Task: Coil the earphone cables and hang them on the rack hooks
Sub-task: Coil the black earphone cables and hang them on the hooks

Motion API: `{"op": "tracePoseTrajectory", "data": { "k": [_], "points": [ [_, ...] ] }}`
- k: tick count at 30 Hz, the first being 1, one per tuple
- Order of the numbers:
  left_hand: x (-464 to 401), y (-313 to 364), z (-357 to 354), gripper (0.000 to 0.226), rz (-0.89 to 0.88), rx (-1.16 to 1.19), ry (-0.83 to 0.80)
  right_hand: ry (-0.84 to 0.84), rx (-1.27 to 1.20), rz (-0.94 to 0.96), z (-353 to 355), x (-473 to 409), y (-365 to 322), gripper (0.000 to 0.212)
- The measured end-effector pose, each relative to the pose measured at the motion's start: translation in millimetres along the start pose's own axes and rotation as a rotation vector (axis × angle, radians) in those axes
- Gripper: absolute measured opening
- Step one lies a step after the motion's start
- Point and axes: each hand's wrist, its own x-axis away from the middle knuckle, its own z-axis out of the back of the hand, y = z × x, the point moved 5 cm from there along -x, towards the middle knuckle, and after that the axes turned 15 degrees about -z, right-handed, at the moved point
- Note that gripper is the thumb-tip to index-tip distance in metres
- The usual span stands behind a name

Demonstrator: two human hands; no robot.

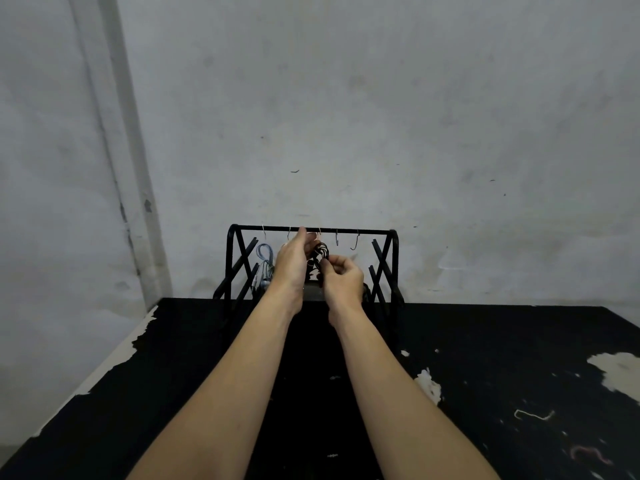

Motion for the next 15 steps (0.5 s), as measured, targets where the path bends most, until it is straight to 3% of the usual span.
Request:
{"op": "tracePoseTrajectory", "data": {
  "k": [8, 11, 15],
  "points": [
    [17, 12, 5, 0.04, -0.099, -0.117, 0.001, -0.039, 0.072, -0.069, 20, 23, -5, 0.032],
    [30, 18, 10, 0.028, -0.126, -0.149, 0.026, -0.069, 0.154, -0.081, 32, 38, -10, 0.04],
    [43, 23, 19, 0.028, -0.173, -0.129, 0.038, -0.109, 0.29, 0.005, 54, 57, -16, 0.039]
  ]
}}
